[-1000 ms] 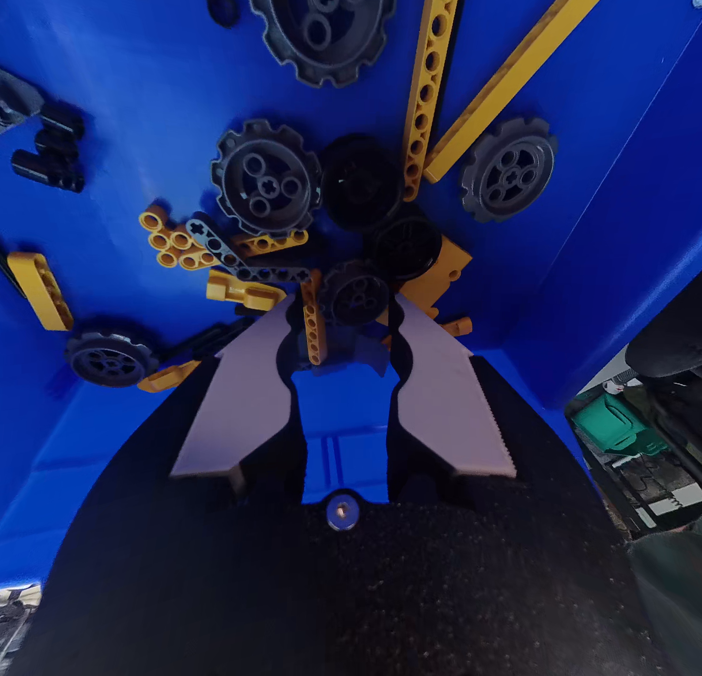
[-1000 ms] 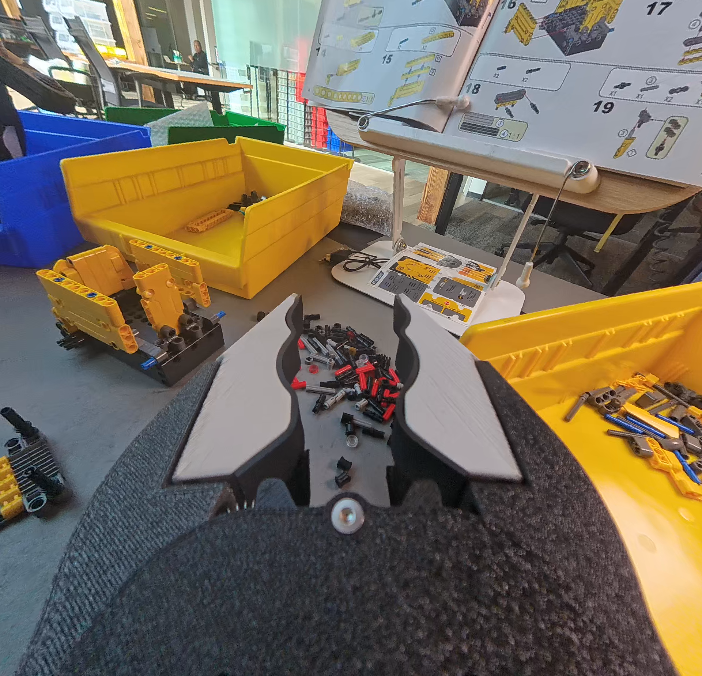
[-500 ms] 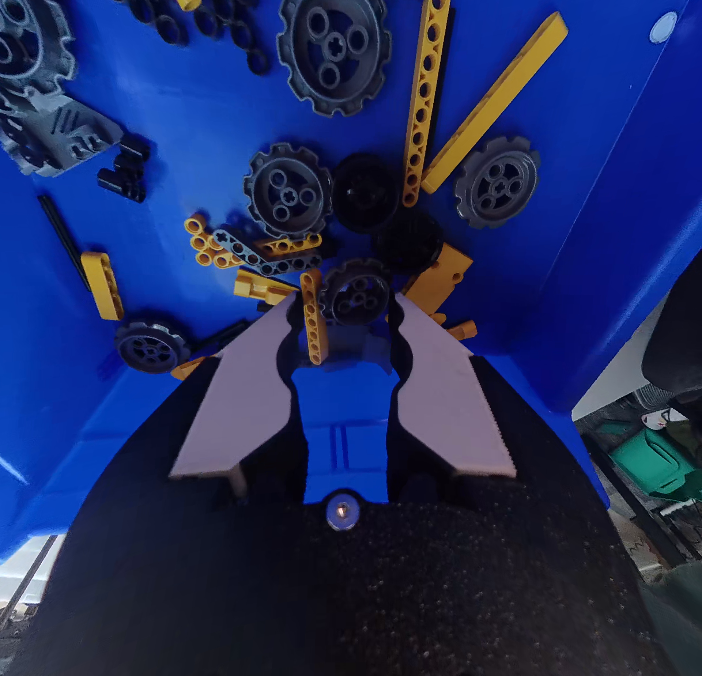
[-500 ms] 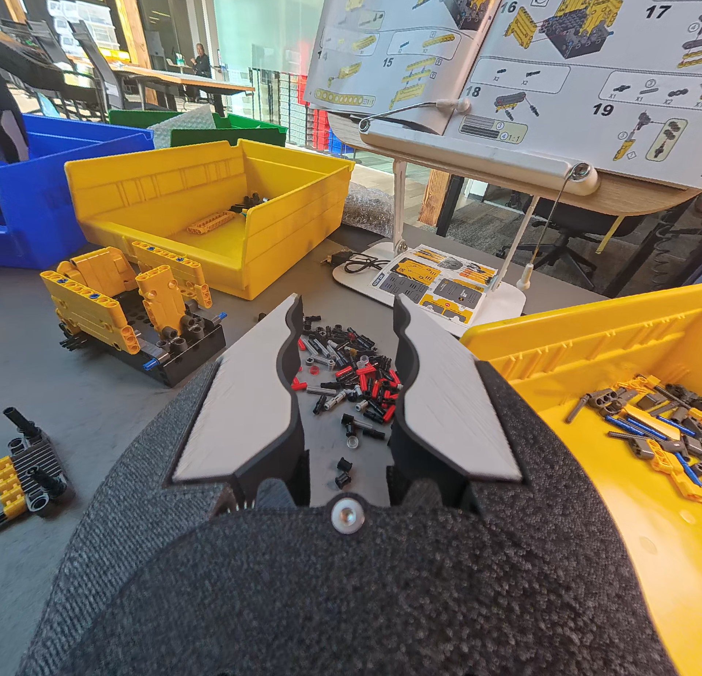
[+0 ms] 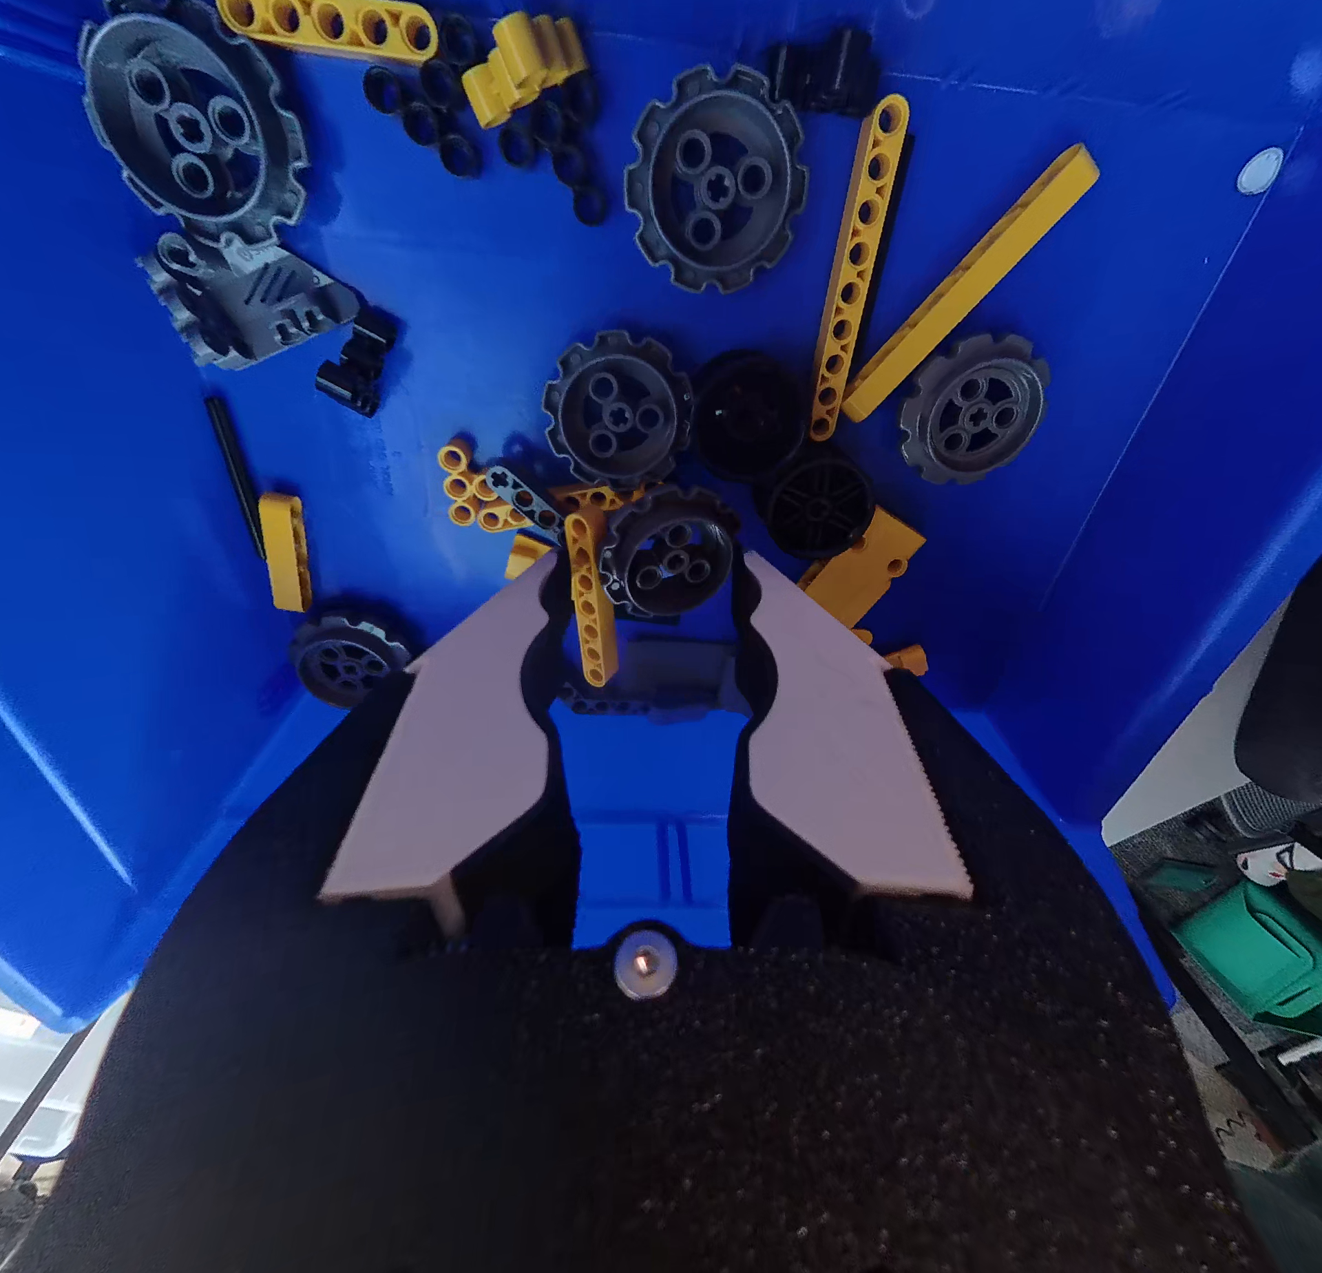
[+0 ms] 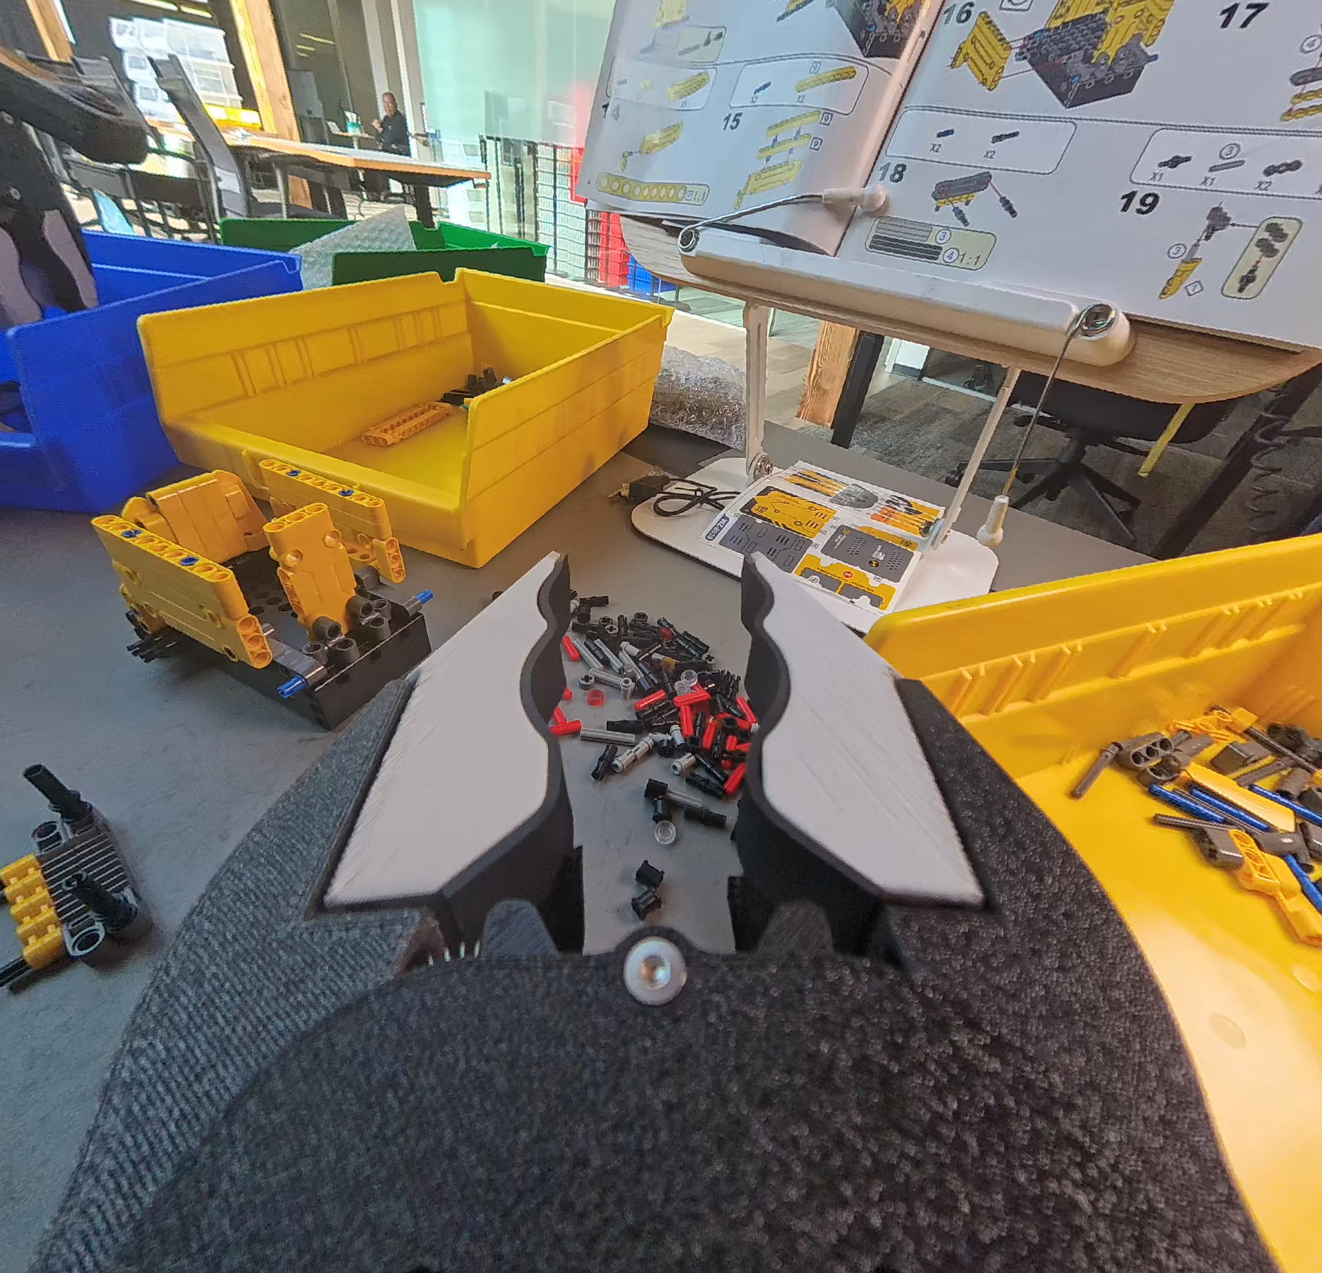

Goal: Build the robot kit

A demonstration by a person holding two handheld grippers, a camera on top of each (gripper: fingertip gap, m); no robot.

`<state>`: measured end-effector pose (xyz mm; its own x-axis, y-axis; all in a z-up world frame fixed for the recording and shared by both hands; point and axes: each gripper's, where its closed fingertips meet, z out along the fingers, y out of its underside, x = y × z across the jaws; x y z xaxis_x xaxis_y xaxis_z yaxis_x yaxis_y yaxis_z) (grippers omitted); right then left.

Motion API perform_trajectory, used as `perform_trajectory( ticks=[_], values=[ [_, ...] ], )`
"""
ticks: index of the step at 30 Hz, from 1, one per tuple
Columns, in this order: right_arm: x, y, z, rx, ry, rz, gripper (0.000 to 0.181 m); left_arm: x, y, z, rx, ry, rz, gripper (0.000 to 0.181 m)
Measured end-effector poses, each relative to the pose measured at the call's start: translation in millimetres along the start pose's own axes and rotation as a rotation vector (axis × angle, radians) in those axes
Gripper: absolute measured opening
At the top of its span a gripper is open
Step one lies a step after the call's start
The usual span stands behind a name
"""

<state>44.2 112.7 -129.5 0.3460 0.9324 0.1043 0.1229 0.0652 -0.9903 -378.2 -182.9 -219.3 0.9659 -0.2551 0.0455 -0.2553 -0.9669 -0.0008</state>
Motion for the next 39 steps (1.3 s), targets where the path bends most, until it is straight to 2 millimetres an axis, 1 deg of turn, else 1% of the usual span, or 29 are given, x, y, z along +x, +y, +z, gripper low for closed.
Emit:
perform_trajectory(
  ticks=[3,5,6,8,10,11,14,16,19,21,23,25,30,32,34,36,39],
  values=[
    [0.8,0.9,0.1,-0.003,0.002,0.000,0.047,-13.2,-7.0,-1.6,0.034,-0.061,-0.016,0.044],
    [1.5,0.4,-0.3,-0.002,0.004,0.000,0.047,-31.4,-14.8,-6.5,0.084,-0.154,-0.041,0.044],
    [1.9,-0.5,-0.8,0.001,0.005,0.000,0.047,-41.3,-19.2,-11.2,0.117,-0.206,-0.061,0.044],
    [2.7,-1.3,-1.2,0.005,0.008,0.003,0.047,-53.4,-27.7,-23.5,0.194,-0.269,-0.102,0.044],
    [2.6,0.8,-0.3,0.000,0.007,0.008,0.047,-59.8,-31.8,-37.7,0.258,-0.324,-0.123,0.044],
    [2.4,2.6,0.5,-0.005,0.006,0.009,0.047,-59.8,-32.3,-43.8,0.285,-0.339,-0.127,0.046],
    [1.7,7.2,2.7,-0.019,0.006,0.011,0.047,-52.4,-28.8,-55.5,0.336,-0.357,-0.126,0.049],
    [2.0,9.6,3.8,-0.026,0.010,0.012,0.047,-40.5,-23.2,-55.7,0.338,-0.332,-0.113,0.049],
    [2.6,10.8,4.5,-0.030,0.018,0.016,0.047,-7.0,-17.1,-51.3,0.339,-0.233,-0.080,0.049],
    [2.5,11.4,4.8,-0.032,0.021,0.016,0.047,14.9,-12.3,-48.8,0.336,-0.197,-0.052,0.047],
    [1.9,12.7,5.5,-0.036,0.021,0.016,0.047,30.7,-2.7,-44.8,0.305,-0.184,-0.030,0.045],
    [1.0,13.7,6.1,-0.040,0.020,0.016,0.047,36.5,9.5,-41.3,0.265,-0.201,-0.025,0.042],
    [-0.3,13.4,6.3,-0.039,0.018,0.015,0.047,56.7,32.1,-34.2,0.186,-0.132,-0.003,0.041],
    [-0.6,13.3,6.5,-0.040,0.018,0.015,0.047,57.3,38.5,-29.8,0.129,-0.145,0.027,0.041],
    [-1.3,13.7,6.7,-0.041,0.018,0.014,0.048,58.4,39.5,-23.0,0.082,-0.135,0.054,0.041],
    [-1.7,14.5,7.0,-0.044,0.019,0.010,0.047,52.2,37.2,-16.2,0.038,-0.148,0.083,0.041],
    [-1.2,15.4,7.1,-0.047,0.024,0.006,0.047,44.4,26.0,-5.7,0.016,-0.114,0.106,0.043]
  ],
)
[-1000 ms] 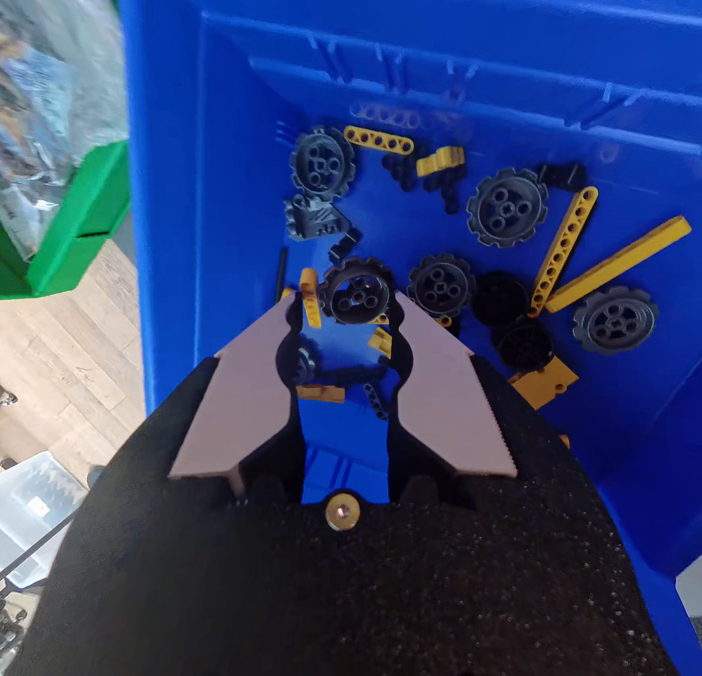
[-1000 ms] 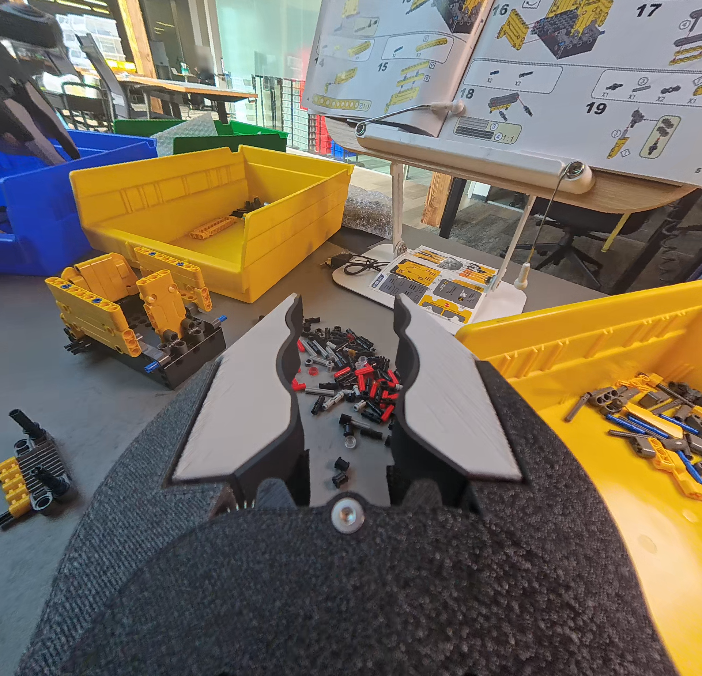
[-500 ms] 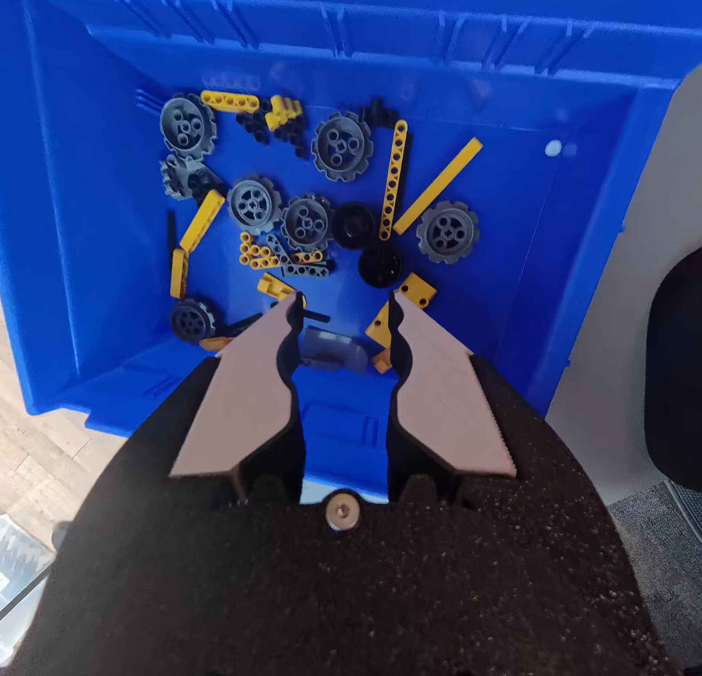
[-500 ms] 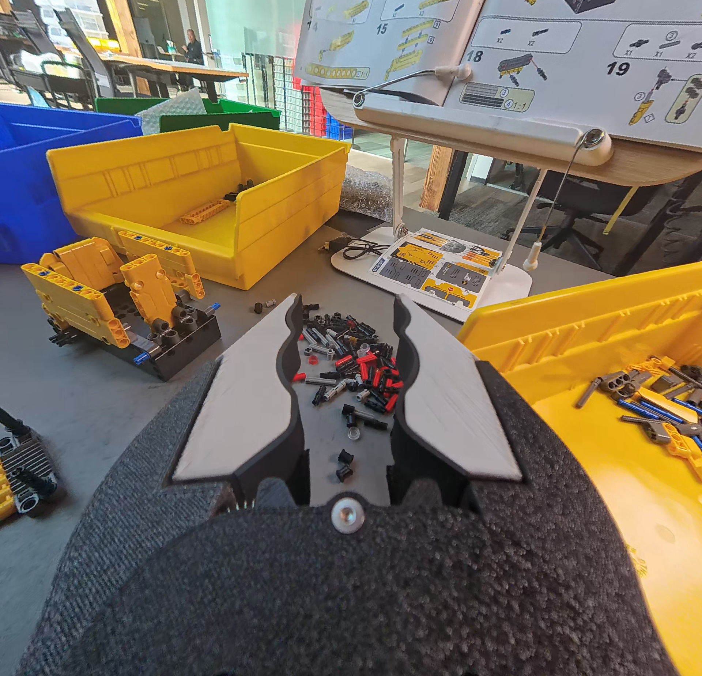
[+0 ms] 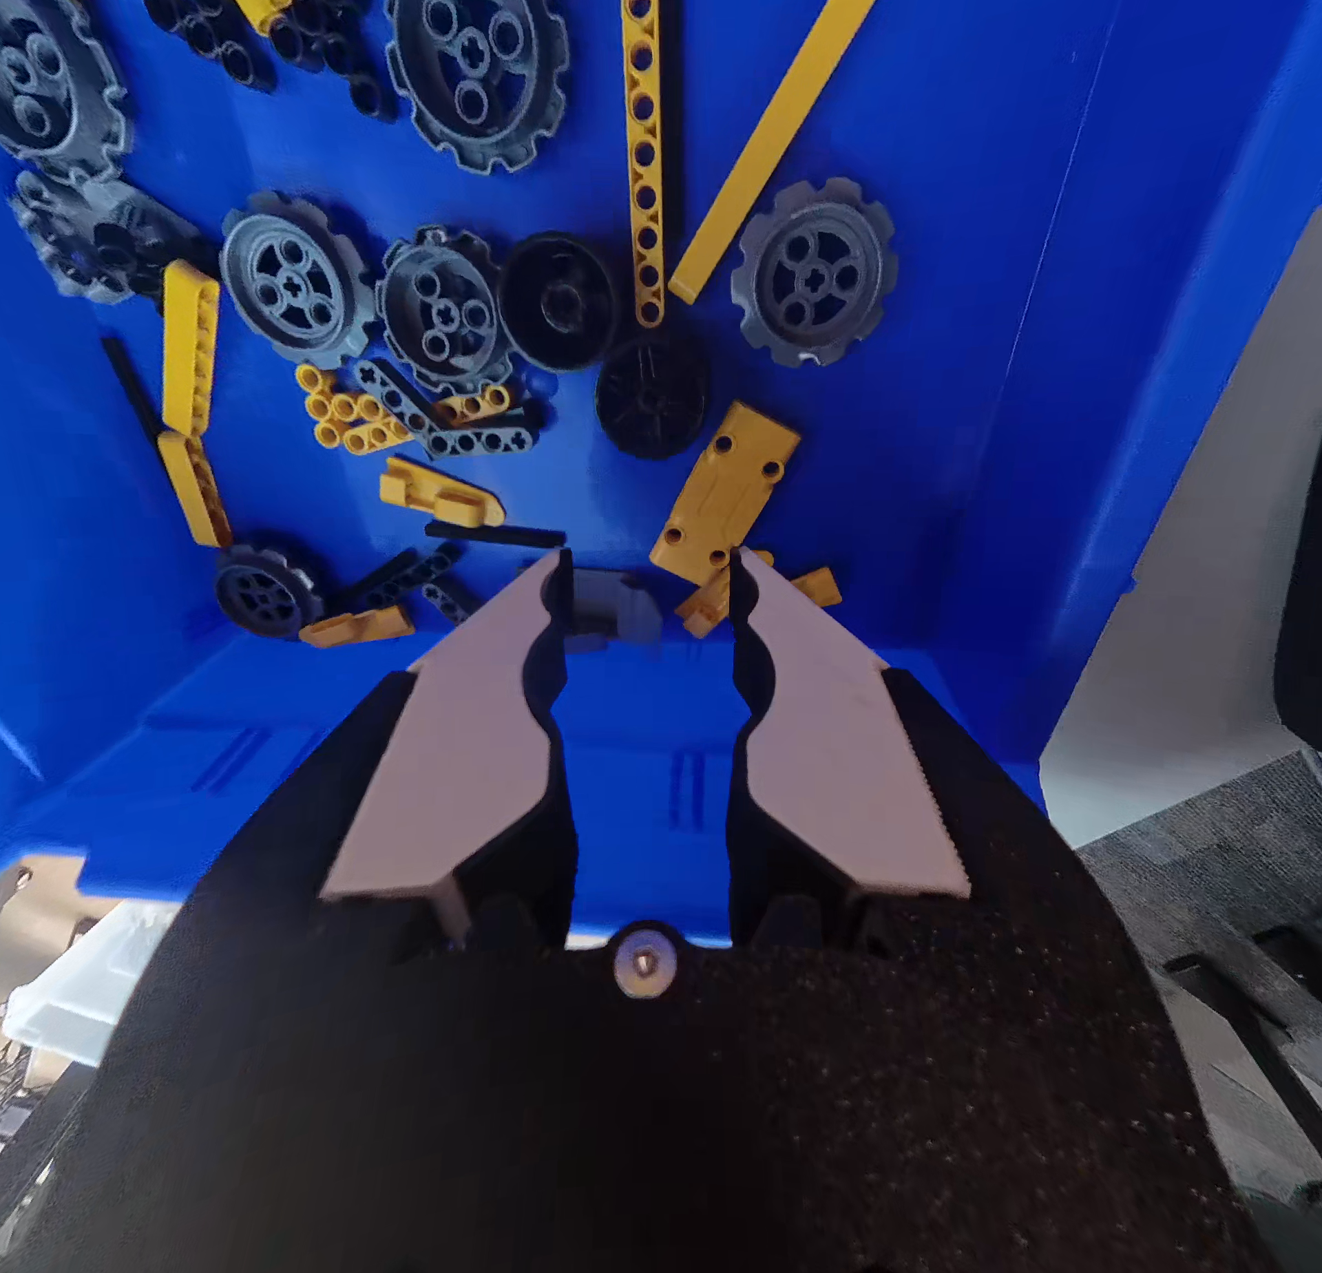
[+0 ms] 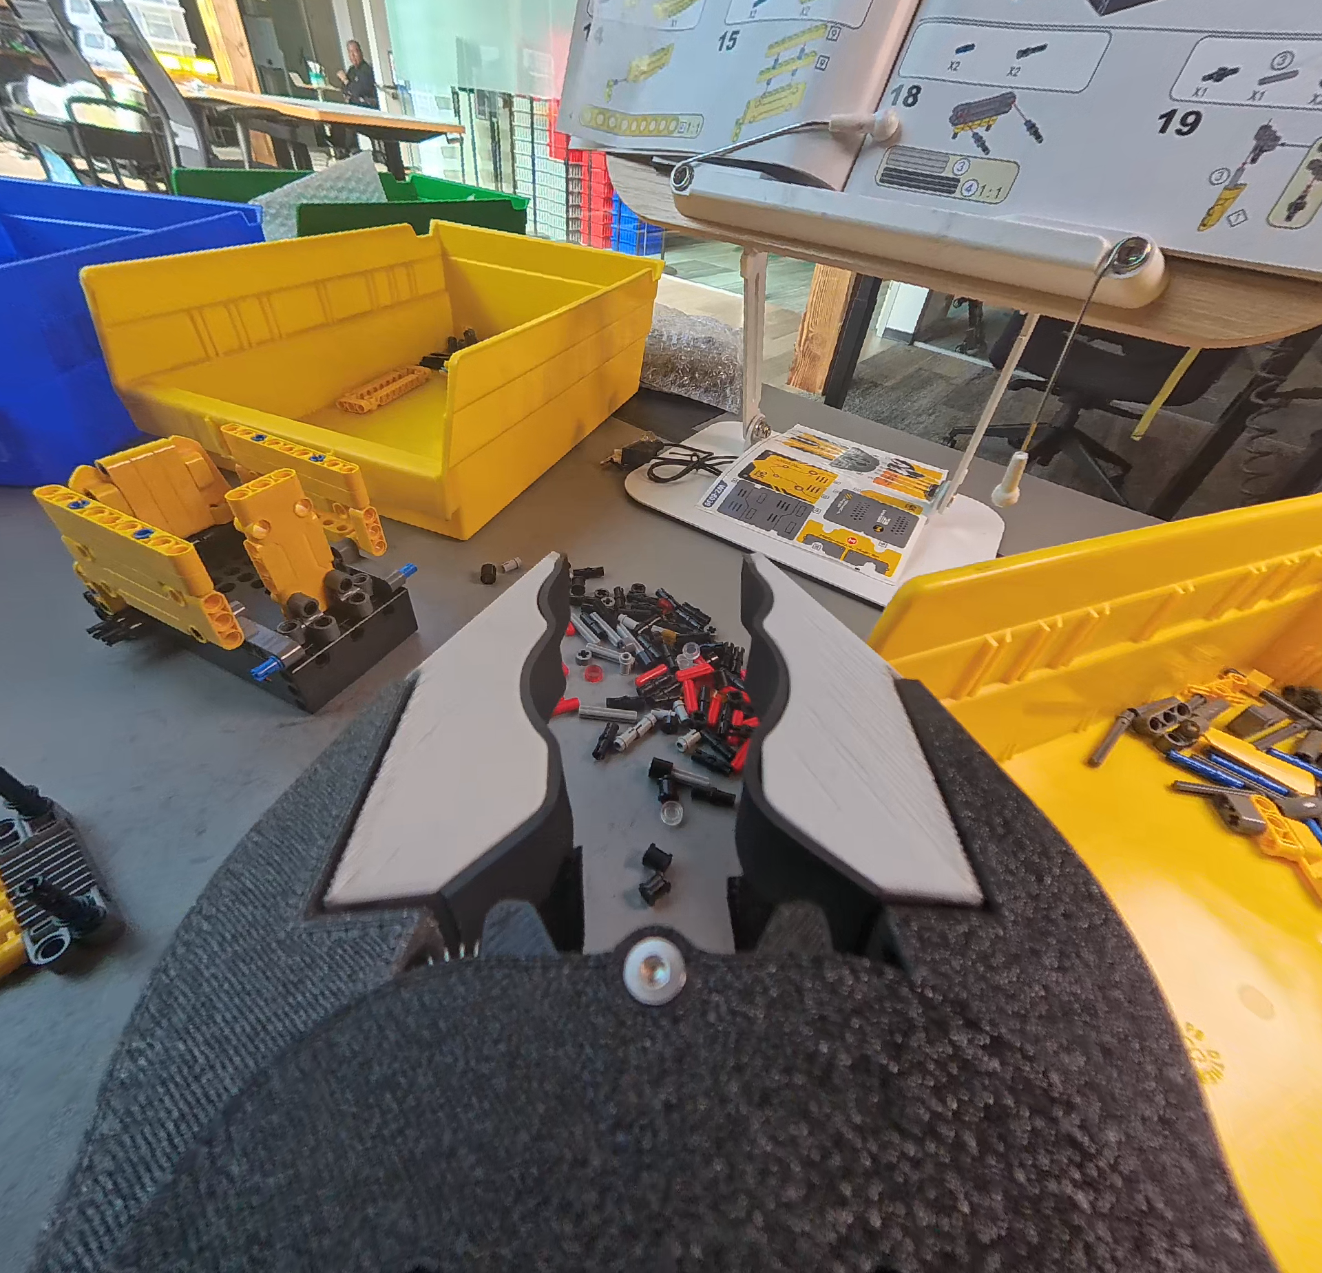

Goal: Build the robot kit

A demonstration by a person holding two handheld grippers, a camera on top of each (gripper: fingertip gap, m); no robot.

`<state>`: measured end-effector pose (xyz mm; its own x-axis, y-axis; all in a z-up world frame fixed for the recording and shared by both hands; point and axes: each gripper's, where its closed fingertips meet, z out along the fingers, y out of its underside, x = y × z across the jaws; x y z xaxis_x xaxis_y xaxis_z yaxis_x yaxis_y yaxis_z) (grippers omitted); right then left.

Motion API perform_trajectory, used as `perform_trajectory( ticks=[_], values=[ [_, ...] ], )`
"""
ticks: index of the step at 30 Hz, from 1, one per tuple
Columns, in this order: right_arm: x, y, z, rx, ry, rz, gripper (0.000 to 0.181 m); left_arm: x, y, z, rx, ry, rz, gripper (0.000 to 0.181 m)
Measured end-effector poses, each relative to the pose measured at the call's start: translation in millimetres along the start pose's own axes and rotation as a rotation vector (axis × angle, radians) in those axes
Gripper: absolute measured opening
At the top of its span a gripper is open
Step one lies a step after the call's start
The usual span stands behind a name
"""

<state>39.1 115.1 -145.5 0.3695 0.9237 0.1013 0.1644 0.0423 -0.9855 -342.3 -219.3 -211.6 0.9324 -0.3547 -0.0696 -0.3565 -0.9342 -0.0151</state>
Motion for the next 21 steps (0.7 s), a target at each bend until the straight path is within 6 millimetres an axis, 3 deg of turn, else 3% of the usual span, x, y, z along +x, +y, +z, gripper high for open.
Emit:
perform_trajectory(
  ticks=[7,12,15,21],
  values=[
    [4.6,4.2,0.5,-0.012,0.016,0.009,0.047,-17.1,-22.6,25.9,-0.046,0.047,0.097,0.050],
    [5.3,6.6,1.7,-0.019,0.016,0.013,0.047,-44.7,-25.2,26.2,-0.049,0.006,0.067,0.003],
    [6.0,6.4,1.5,-0.018,0.017,0.016,0.047,-66.8,-24.3,18.9,-0.019,-0.054,0.013,0.000],
    [5.6,6.5,1.7,-0.018,0.017,0.013,0.047,-113.7,-22.1,-20.0,0.127,-0.215,-0.151,0.006]
  ],
)
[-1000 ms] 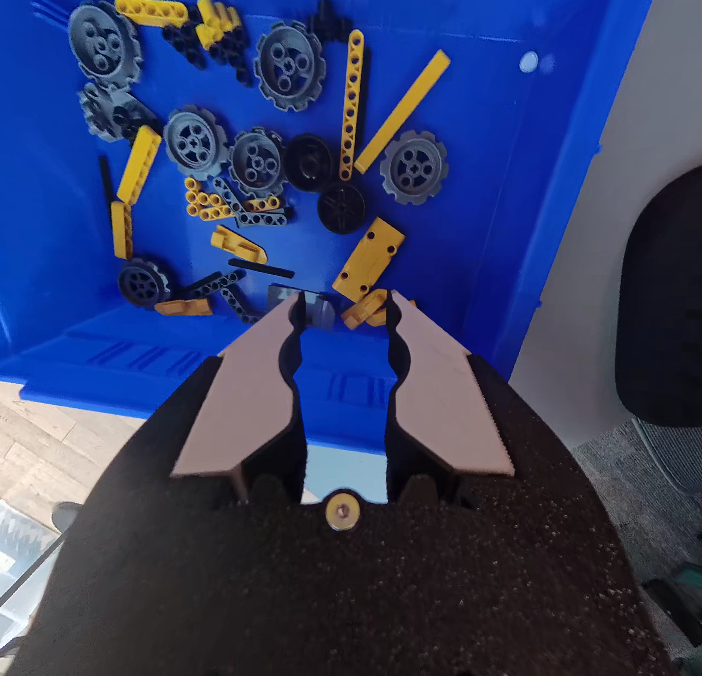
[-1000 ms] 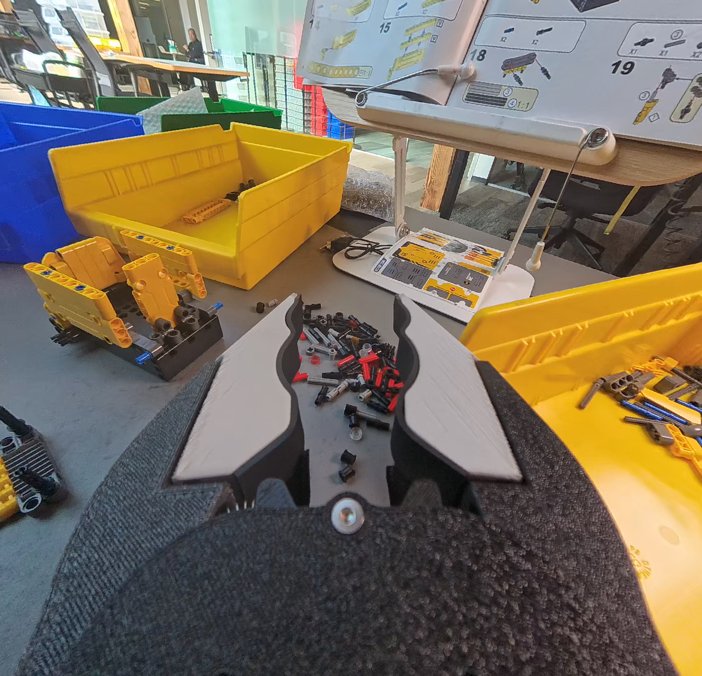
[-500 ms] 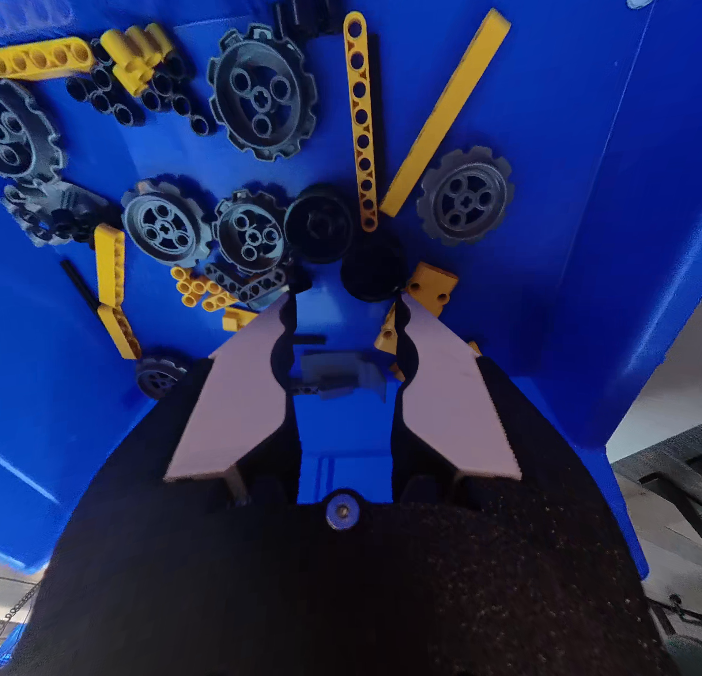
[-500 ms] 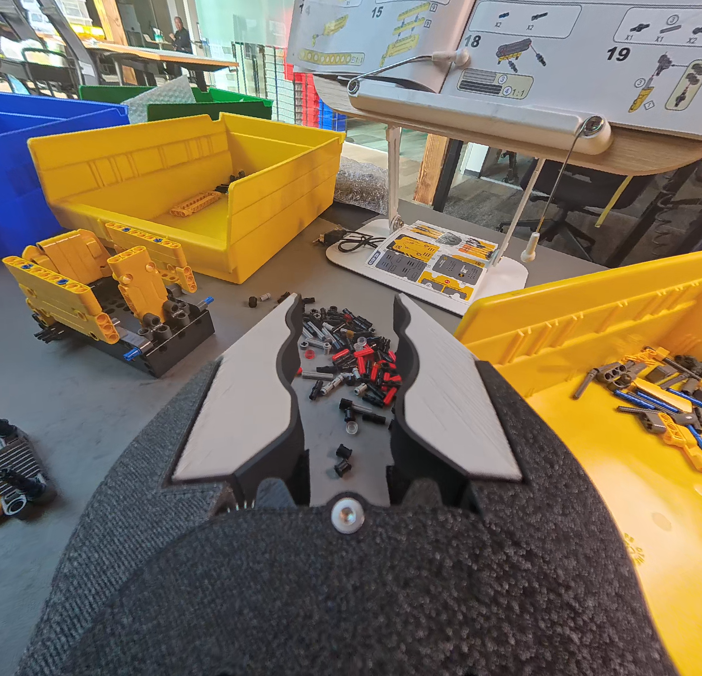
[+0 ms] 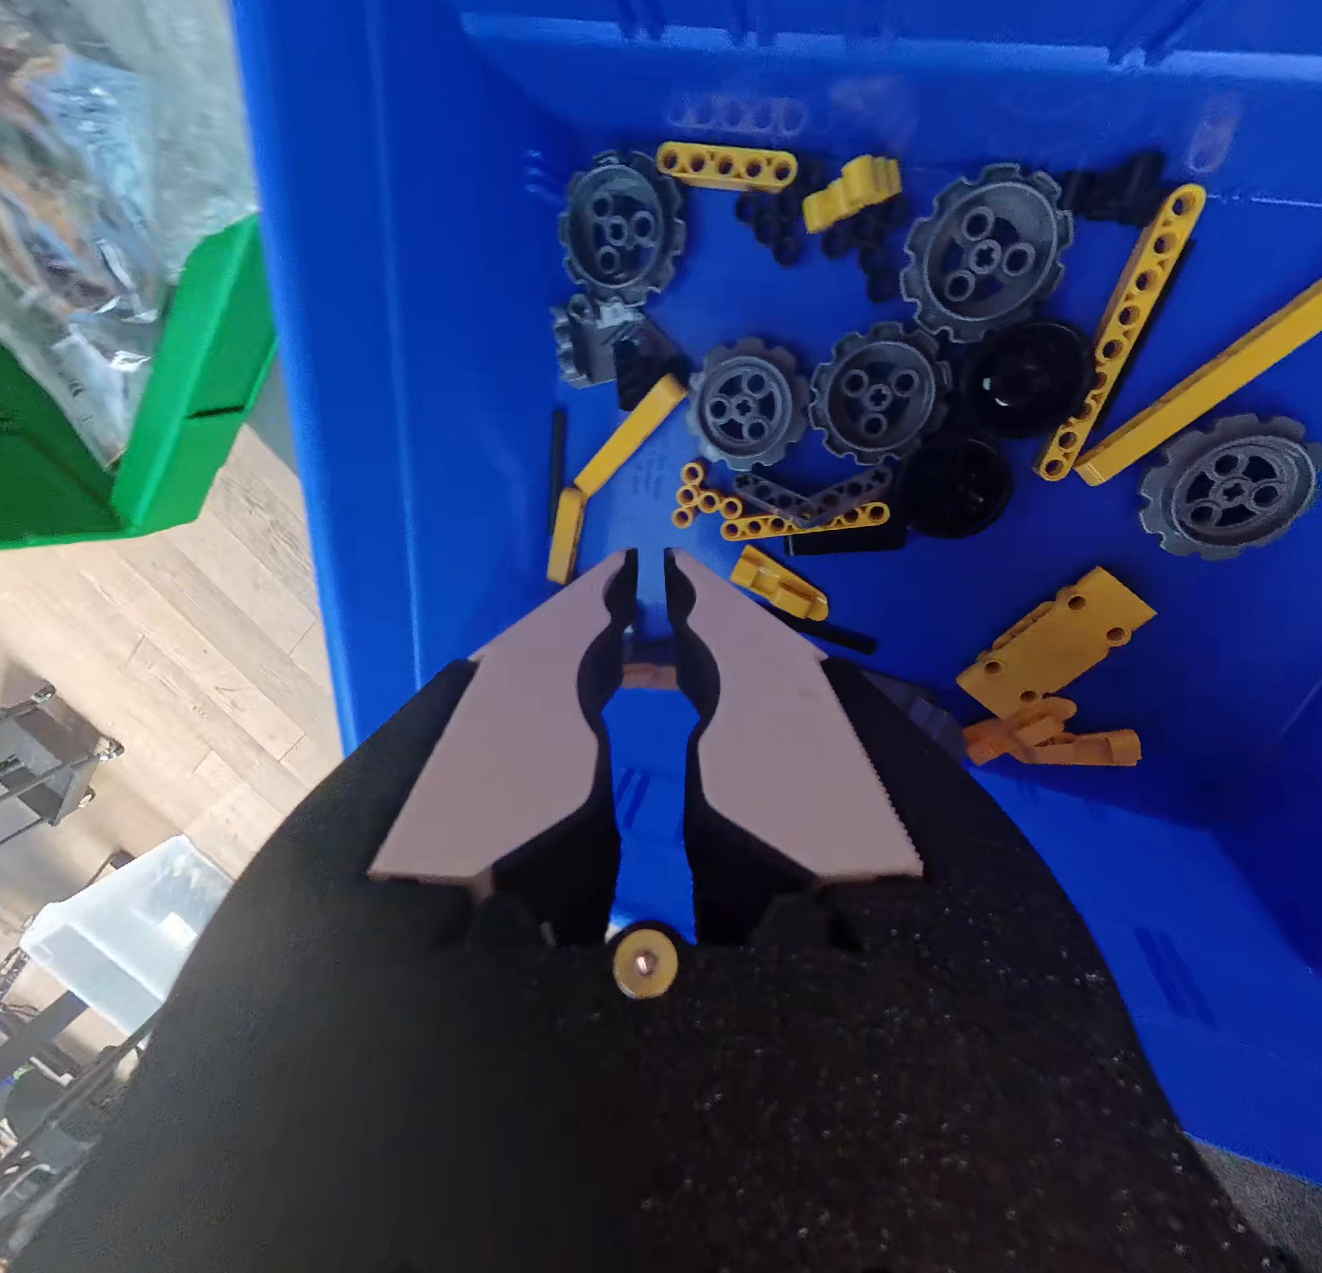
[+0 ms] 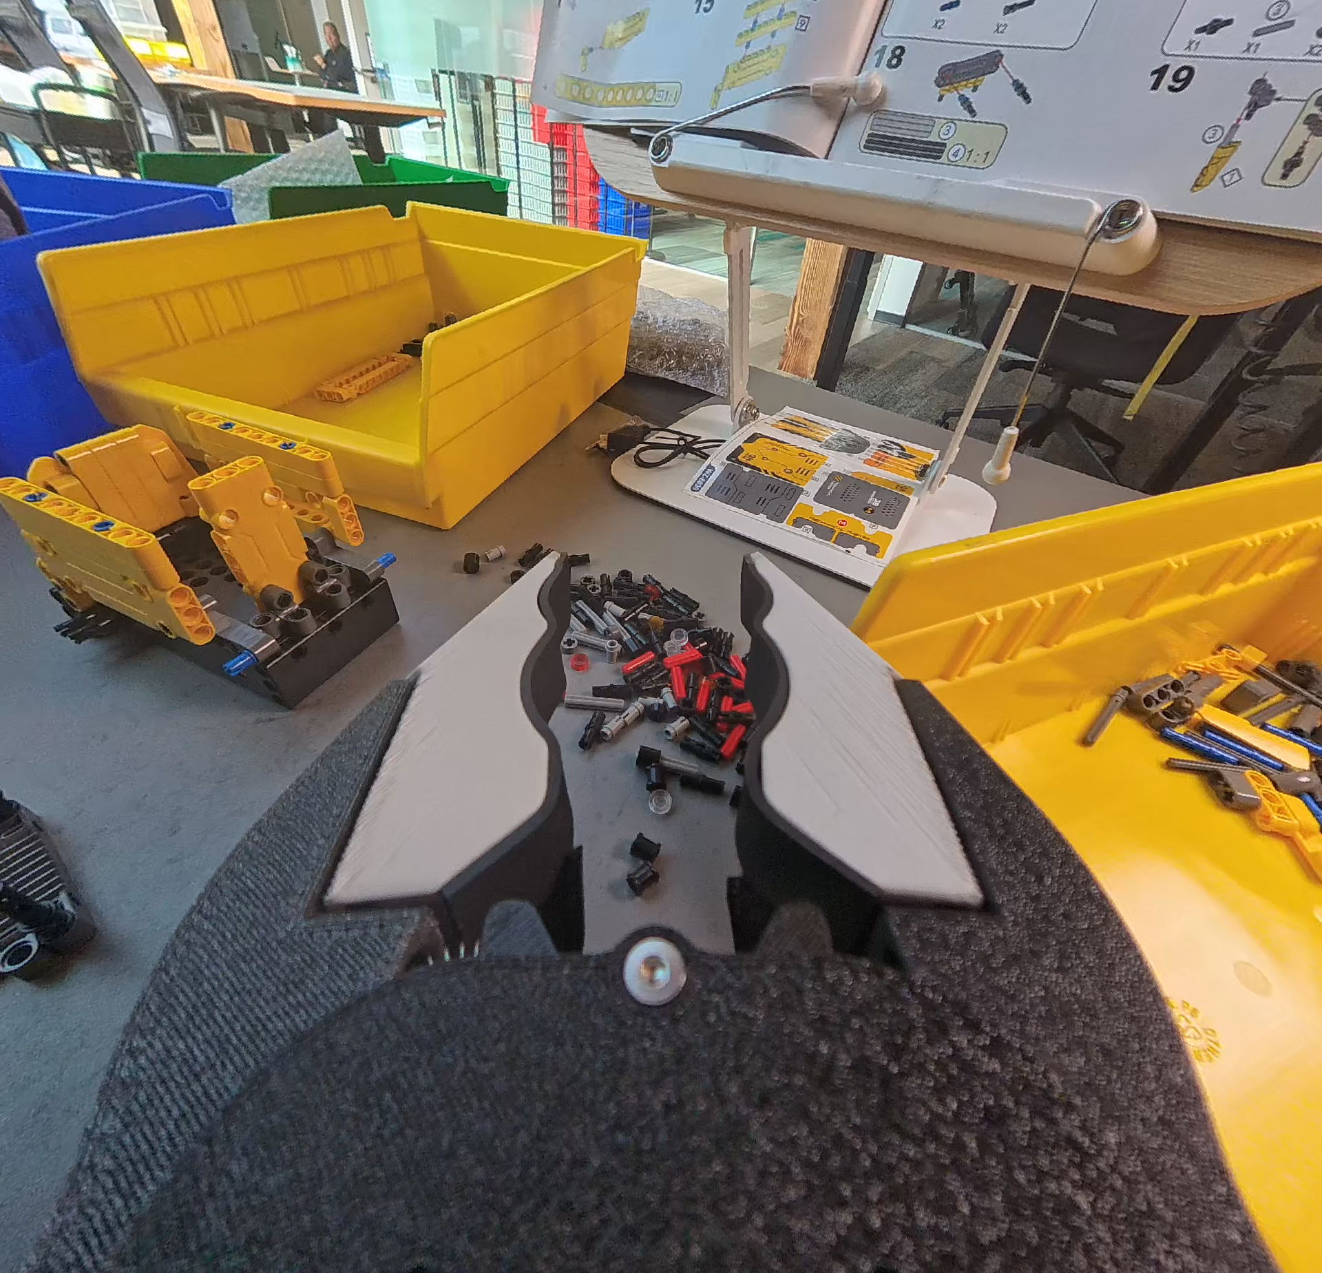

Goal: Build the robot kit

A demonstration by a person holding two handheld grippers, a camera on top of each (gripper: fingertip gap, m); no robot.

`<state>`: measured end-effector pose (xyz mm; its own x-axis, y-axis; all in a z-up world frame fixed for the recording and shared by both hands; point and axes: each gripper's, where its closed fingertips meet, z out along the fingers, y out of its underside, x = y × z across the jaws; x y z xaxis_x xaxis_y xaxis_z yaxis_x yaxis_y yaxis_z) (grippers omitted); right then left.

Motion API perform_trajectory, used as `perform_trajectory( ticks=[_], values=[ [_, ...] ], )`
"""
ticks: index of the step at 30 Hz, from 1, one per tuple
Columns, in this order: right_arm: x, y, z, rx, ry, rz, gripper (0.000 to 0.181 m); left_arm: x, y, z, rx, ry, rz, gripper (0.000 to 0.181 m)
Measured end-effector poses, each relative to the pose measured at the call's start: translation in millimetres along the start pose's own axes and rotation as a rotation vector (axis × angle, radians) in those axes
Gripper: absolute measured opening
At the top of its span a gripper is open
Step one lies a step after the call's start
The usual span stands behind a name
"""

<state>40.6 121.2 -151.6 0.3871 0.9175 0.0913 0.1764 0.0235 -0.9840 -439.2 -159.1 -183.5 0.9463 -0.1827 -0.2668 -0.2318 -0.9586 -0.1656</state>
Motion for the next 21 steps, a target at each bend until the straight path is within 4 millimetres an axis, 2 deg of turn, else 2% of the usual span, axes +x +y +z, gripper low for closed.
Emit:
perform_trajectory(
  ticks=[3,6,8,10,12,13,16,19,21],
  values=[
    [-0.8,-0.4,0.1,0.001,-0.001,-0.001,0.047,-16.1,2.4,-15.1,0.043,-0.059,-0.054,0.015],
    [-1.8,-0.4,0.2,0.001,-0.003,-0.004,0.047,-20.7,2.9,-29.2,0.100,-0.076,-0.092,0.018],
    [-2.2,-0.9,0.0,0.002,-0.004,-0.006,0.047,-15.8,3.0,-37.2,0.131,-0.061,-0.105,0.020],
    [-2.2,-1.4,-0.3,0.004,-0.004,-0.006,0.047,-2.5,1.8,-43.6,0.155,-0.020,-0.105,0.023],
    [-2.5,-2.0,-0.4,0.005,-0.006,-0.006,0.047,23.5,-1.2,-48.5,0.172,0.057,-0.082,0.028],
    [-2.6,-2.4,-0.6,0.007,-0.006,-0.007,0.047,42.6,-3.3,-51.0,0.179,0.115,-0.064,0.029],
    [-2.5,-4.2,-1.4,0.013,-0.006,-0.009,0.047,114.4,-9.4,-55.1,0.183,0.300,0.022,0.038],
    [-2.8,-5.2,-2.0,0.017,-0.009,-0.007,0.047,180.0,-4.4,-49.0,0.123,0.402,0.148,0.042],
    [-3.7,-5.8,-2.2,0.018,-0.010,-0.010,0.047,209.3,4.0,-41.2,0.060,0.420,0.212,0.047]
  ],
)
